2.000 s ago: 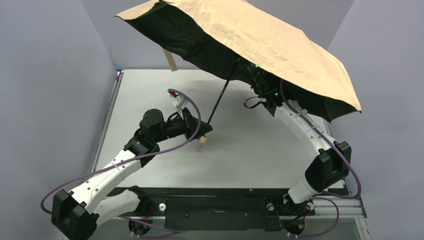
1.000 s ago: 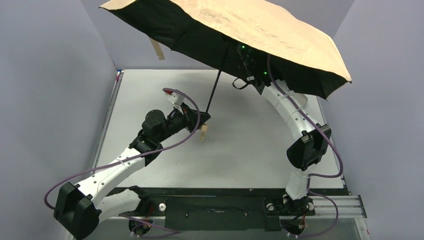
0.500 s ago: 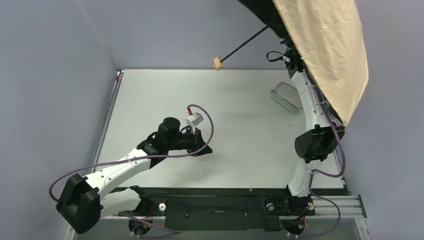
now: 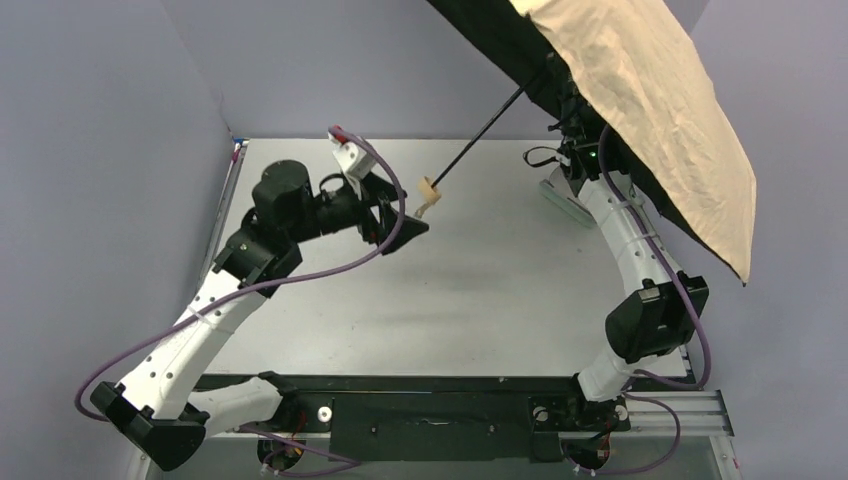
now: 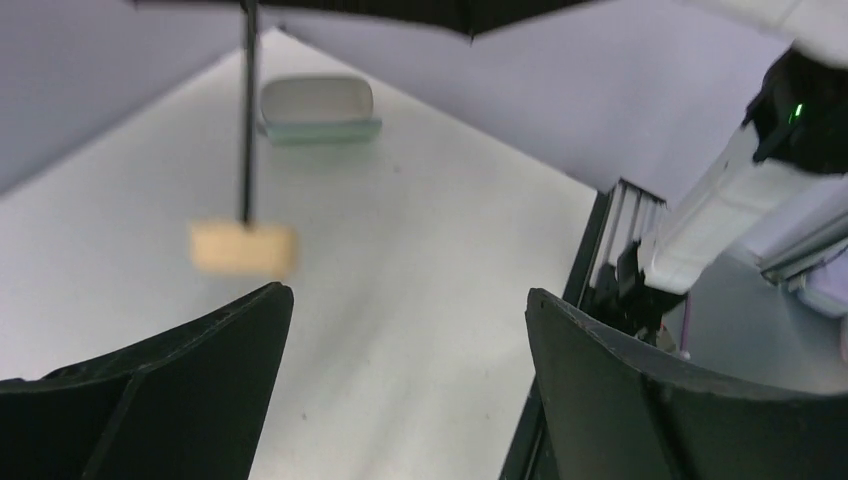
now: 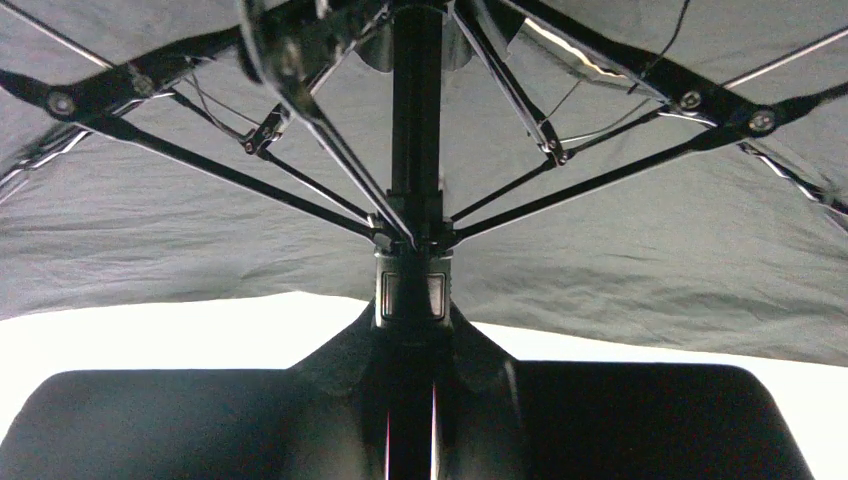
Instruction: Open the umbrella
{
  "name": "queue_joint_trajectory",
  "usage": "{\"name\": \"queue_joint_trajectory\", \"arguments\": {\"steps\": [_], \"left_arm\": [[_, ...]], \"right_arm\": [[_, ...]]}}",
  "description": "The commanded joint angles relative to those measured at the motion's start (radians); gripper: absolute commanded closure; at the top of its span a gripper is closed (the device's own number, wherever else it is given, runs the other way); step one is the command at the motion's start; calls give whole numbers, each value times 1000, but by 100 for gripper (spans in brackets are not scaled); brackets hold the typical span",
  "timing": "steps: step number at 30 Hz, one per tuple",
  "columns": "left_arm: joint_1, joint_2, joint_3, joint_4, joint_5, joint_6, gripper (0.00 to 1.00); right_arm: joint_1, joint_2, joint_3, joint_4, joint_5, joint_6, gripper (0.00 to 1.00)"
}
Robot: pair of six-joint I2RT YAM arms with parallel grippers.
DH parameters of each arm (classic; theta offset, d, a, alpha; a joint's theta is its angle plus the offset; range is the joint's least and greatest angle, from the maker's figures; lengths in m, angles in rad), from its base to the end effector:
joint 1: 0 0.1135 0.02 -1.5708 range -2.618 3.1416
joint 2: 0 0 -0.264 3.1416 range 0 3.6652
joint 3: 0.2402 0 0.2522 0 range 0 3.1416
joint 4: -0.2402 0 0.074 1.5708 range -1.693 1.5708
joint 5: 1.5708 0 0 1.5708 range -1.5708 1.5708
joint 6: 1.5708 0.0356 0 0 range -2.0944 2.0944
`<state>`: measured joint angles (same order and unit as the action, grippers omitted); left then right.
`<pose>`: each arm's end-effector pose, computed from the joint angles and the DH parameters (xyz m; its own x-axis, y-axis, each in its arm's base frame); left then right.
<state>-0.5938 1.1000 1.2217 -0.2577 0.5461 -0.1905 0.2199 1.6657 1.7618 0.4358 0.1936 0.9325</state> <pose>0.1882 -0.1494 0.4239 -0.2816 -0.0051 -0.9595 0.8670 0.4271 -0.2567 0.3694 0.0755 0.5148 0.2530 0.8641 -0.4351 -0.4286 0.5033 0.7503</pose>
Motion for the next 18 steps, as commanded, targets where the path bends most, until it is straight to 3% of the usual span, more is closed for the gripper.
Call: {"name": "queue_joint_trajectory", "arguments": {"steps": [1, 4, 10, 18], "left_arm": [[11, 129, 214, -220, -54, 14, 14], [12, 214, 309, -288, -43, 3, 7], [-19, 356, 348, -357, 6, -1, 4], [-73, 481, 287, -363, 71, -11, 26]], "right_arm": [[34, -109, -121, 80, -123, 27, 100], [62, -153, -212, 84, -161, 32, 100], [121, -229, -317, 74, -174, 47, 100], [185, -278, -361, 48, -145, 68, 100]]}}
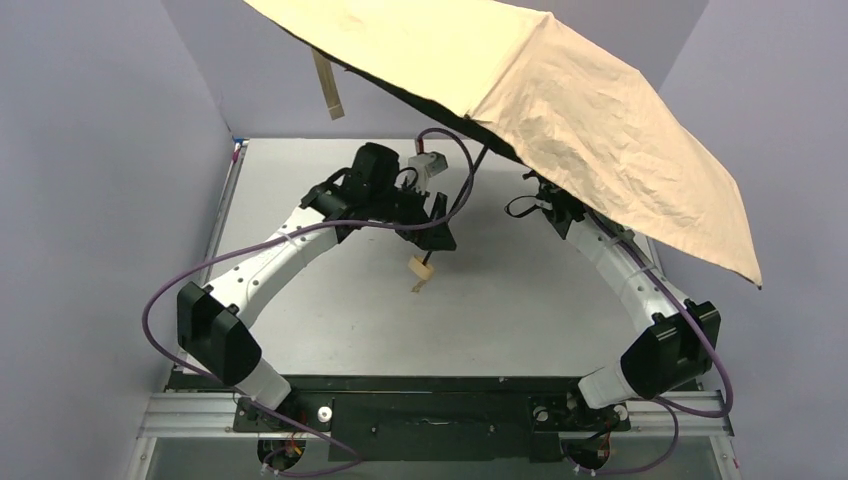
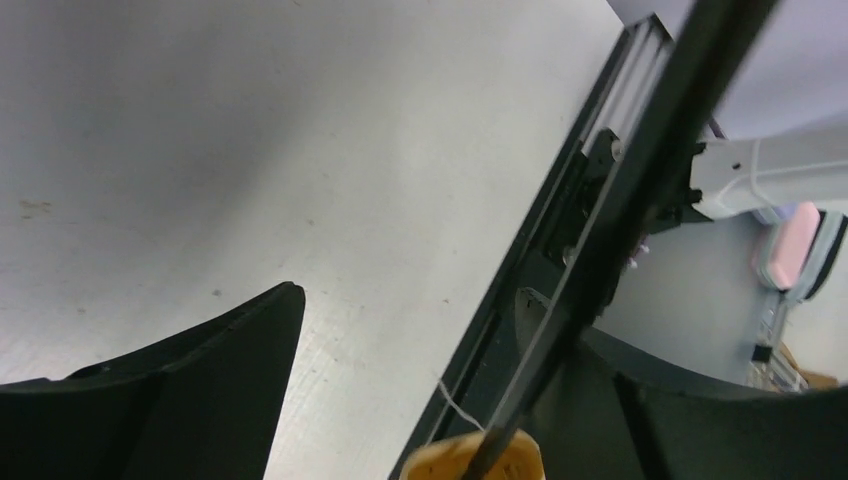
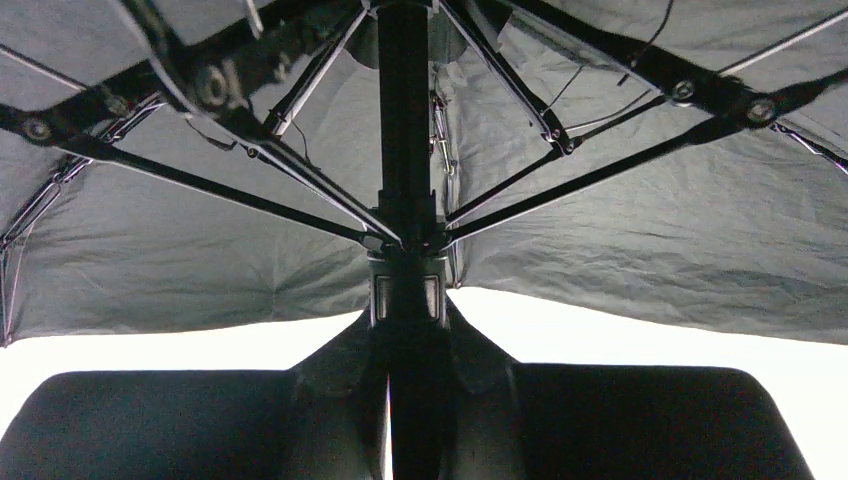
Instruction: Open the umbrella
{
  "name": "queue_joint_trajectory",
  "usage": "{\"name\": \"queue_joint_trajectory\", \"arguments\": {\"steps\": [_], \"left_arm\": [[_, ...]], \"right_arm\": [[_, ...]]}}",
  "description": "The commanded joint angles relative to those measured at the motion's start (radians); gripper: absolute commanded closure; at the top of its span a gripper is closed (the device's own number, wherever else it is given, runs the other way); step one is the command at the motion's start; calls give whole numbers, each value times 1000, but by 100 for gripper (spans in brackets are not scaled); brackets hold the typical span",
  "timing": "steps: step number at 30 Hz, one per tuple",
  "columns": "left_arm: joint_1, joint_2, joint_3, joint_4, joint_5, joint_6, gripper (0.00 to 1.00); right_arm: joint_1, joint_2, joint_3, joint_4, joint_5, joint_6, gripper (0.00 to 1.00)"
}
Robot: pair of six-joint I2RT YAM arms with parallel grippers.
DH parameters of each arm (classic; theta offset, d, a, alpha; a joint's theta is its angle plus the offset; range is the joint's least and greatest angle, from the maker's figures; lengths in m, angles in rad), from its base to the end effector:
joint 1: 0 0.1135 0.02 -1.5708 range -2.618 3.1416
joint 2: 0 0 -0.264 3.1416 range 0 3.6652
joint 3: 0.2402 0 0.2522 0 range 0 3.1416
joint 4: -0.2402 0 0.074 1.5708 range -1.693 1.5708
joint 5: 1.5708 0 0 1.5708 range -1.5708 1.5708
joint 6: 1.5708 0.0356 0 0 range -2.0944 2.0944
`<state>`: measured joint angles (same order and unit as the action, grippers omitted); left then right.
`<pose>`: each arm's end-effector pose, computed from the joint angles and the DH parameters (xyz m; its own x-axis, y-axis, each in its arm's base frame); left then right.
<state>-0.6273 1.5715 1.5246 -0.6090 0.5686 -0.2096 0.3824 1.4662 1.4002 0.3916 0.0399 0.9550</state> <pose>0.2722 -0.2210 0.3625 -0.6577 0.2603 -0.7068 0.7190 0.4968 -0.4861 0.3203 0.1273 0.4548 -0.1043 0.8372 -0.5368 -0.4374 0.4462 0.7808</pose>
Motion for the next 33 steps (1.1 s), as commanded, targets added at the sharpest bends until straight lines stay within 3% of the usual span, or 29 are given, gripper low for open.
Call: {"name": "queue_joint_trajectory", "arguments": {"steps": [1, 4, 8, 12, 20, 26, 33], "left_arm": [[-50, 10, -42, -12, 48, 14, 30], [-93, -20, -128, -4, 56, 23, 41], [-111, -69, -262, 4, 70, 34, 73], [-132, -105, -325, -29, 77, 92, 87], [-148, -62, -367, -91, 108, 128, 100], [-147, -37, -376, -117, 124, 138, 100], [-151, -29, -392, -110, 126, 127, 100]], "right_arm": [[28, -80, -6, 91, 17, 44, 100], [30, -80, -7, 92, 31, 41, 100], [18, -70, 25, 98, 45, 30, 100], [-10, -45, 77, 111, 72, 6, 100], [-104, 27, 220, 129, 232, -14, 100], [-146, 53, 290, 157, 401, -48, 100], [-178, 92, 360, 190, 519, -83, 87]]}}
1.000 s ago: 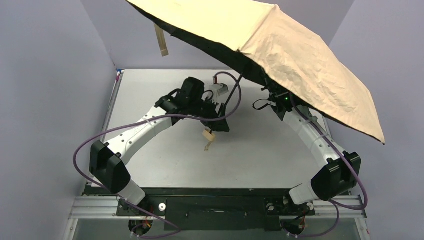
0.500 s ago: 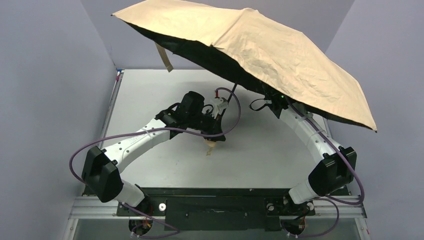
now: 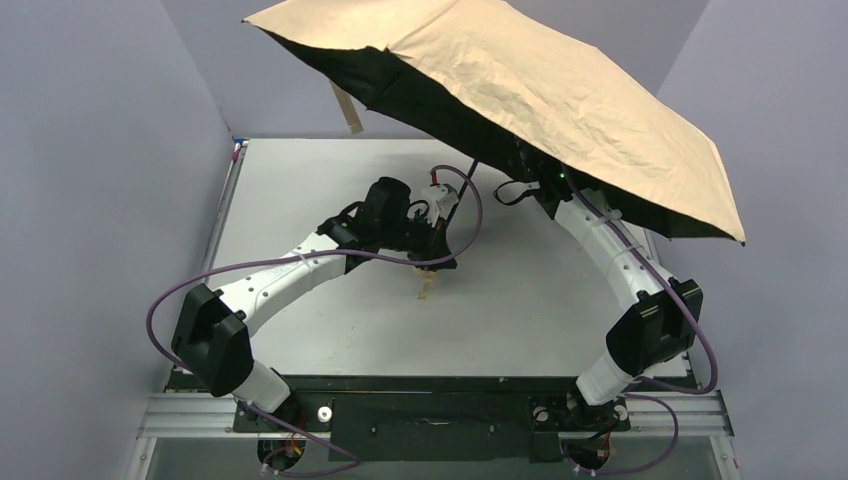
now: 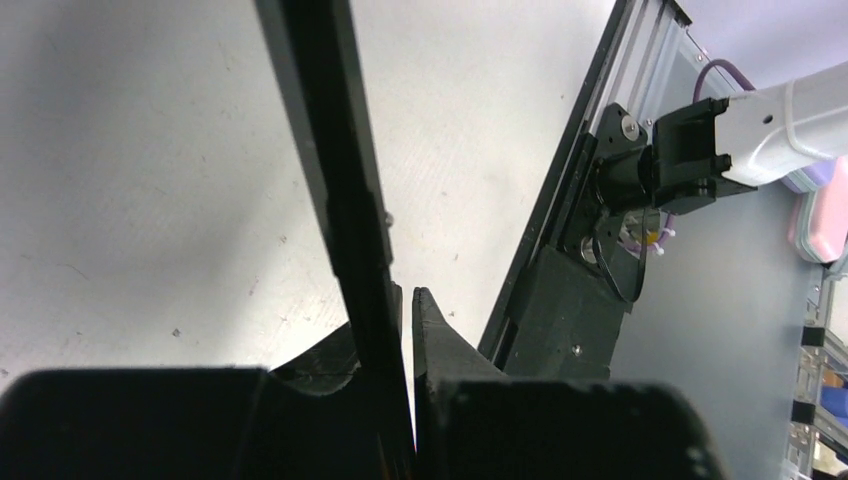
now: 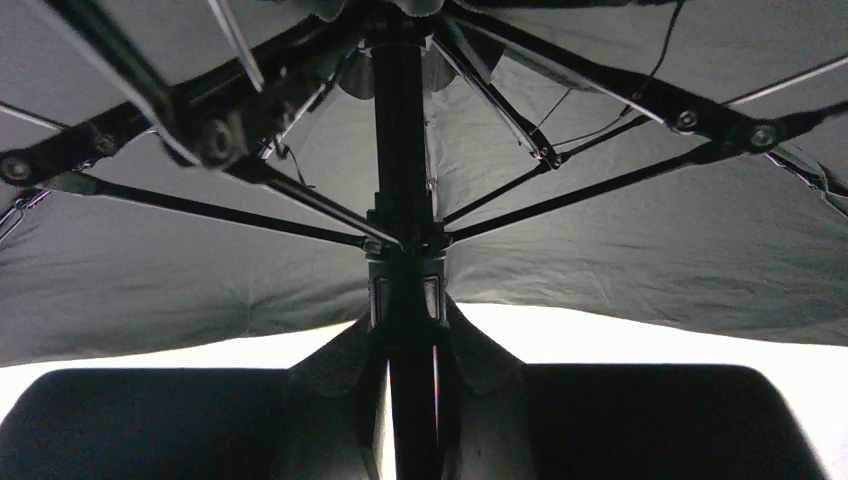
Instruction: Open the umbrella
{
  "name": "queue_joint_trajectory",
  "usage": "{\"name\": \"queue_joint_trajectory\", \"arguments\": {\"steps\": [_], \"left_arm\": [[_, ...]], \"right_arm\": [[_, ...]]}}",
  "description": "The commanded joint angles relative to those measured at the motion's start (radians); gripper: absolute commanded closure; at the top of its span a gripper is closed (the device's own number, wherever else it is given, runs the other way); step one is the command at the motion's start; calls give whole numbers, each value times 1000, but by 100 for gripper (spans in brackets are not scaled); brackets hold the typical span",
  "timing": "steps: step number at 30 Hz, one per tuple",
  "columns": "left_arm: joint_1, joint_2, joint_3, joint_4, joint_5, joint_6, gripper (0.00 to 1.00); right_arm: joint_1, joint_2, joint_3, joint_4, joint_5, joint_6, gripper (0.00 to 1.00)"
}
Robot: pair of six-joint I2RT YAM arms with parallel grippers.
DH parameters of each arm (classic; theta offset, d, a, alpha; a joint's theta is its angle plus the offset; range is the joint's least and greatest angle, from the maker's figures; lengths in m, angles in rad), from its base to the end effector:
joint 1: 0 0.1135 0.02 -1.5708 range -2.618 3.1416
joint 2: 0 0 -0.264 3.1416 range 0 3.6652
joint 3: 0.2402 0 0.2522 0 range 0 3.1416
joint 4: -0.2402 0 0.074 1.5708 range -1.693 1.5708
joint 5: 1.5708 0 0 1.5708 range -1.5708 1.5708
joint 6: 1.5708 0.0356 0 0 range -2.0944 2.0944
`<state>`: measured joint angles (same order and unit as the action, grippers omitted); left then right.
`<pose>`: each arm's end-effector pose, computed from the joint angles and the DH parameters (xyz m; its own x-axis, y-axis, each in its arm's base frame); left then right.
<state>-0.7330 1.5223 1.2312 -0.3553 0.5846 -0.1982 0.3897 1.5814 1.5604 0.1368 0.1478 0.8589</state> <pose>0.2409 -0.2433 0.3019 -0.6132 0.3311 -0.7172 0.7799 0.3980 -0.4831 0.3511 0.1385 0.4449 -0.1122 0.7635 -0.6360 -0.2380 0.6008 0.7632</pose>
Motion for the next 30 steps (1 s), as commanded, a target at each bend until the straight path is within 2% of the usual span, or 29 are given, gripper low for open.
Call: {"name": "queue_joint_trajectory", "arguments": {"steps": [1, 8, 17, 26, 30], "left_arm": [[-46, 20, -101, -364, 107, 115, 100], [-48, 19, -115, -388, 95, 125, 100], [-48, 24, -123, -426, 85, 146, 100], [-55, 20, -141, -458, 55, 163, 100], [-56, 22, -137, -467, 61, 178, 100]], "right_arm": [[-189, -18, 205, 451, 420, 0, 87], [-229, 39, 284, 500, 466, -51, 87], [-279, 83, 367, 536, 495, -95, 78], [-312, 91, 392, 535, 476, -103, 78], [-324, 98, 399, 508, 427, -72, 83]]}}
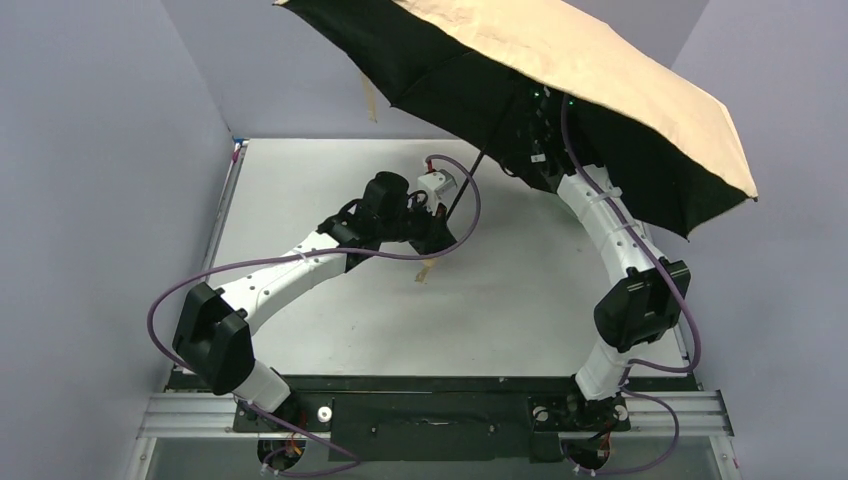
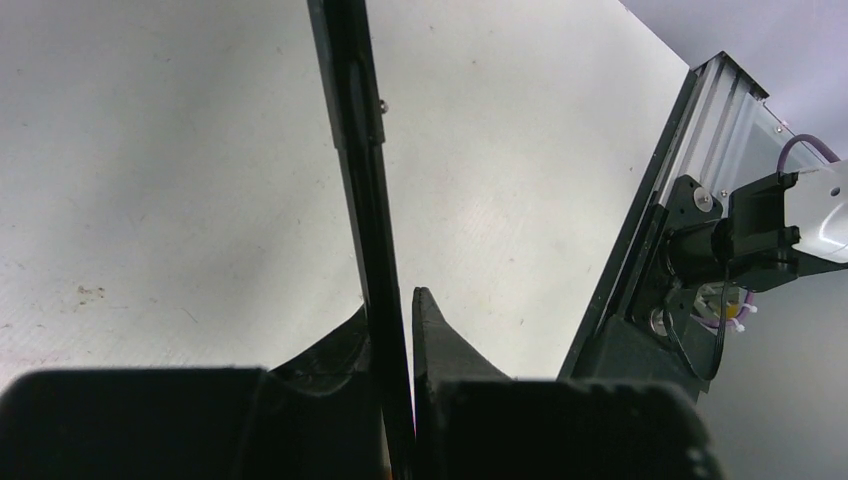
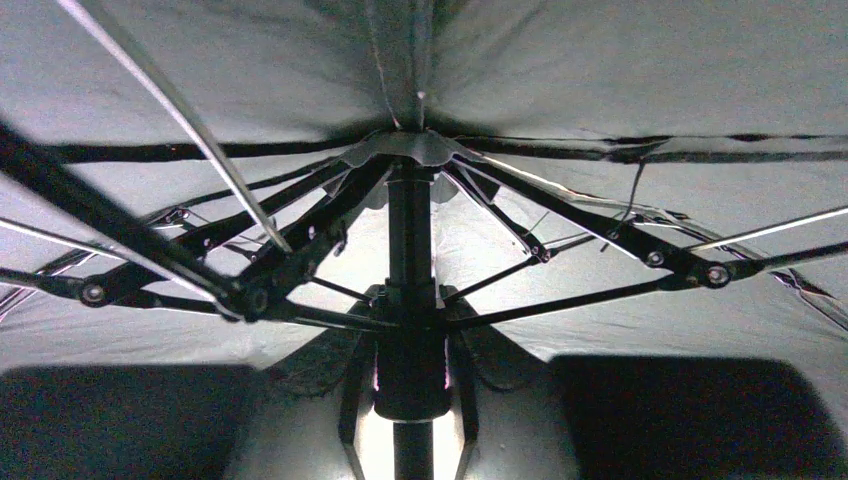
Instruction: Open the umbrella
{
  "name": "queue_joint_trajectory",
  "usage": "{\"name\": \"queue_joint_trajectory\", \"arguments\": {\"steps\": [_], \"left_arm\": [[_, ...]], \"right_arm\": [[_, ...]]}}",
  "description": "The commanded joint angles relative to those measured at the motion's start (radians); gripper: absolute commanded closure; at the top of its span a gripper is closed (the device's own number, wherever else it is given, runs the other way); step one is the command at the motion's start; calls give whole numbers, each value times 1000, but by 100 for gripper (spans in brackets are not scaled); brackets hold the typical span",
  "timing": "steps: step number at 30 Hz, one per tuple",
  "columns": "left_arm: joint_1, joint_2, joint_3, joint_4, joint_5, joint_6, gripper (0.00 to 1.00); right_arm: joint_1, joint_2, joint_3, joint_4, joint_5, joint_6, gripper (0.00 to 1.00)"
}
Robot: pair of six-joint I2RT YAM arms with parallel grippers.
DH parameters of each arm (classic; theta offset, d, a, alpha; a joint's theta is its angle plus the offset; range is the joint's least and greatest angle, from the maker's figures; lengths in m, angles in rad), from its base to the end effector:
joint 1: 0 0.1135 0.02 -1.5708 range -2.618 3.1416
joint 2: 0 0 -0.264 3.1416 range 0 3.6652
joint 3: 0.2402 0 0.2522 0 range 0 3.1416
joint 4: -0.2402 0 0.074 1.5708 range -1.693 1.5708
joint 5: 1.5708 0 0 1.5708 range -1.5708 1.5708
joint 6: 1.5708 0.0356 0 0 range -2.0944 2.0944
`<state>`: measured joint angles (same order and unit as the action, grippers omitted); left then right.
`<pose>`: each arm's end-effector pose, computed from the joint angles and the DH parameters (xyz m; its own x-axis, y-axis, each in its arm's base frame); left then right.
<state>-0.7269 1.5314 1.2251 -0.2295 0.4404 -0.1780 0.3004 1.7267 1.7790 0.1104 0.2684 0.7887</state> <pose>0.2534 -0.2456 0.3064 -0.5304 0.2574 -0.8077 0.7937 0.4856 -0.3664 0.3938 0.1121 0.4646 0.0840 0.7421 -0.6650 -0.1347 0.6697 0.7303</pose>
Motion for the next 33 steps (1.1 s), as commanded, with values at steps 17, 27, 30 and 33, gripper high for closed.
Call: {"name": "queue_joint_trajectory", "arguments": {"steps": [17, 27, 30, 33], "left_arm": [[103, 48, 99, -176, 176, -25, 100], [149, -39, -3, 154, 180, -153, 100], [153, -70, -39, 205, 202, -138, 100], [154, -96, -88, 267, 211, -107, 100]], "right_arm": [[41, -238, -375, 556, -204, -13, 73], [171, -288, -568, 515, -218, 30, 65], [172, -270, -560, 509, -221, 45, 65], [173, -234, -531, 505, -233, 61, 65]]}}
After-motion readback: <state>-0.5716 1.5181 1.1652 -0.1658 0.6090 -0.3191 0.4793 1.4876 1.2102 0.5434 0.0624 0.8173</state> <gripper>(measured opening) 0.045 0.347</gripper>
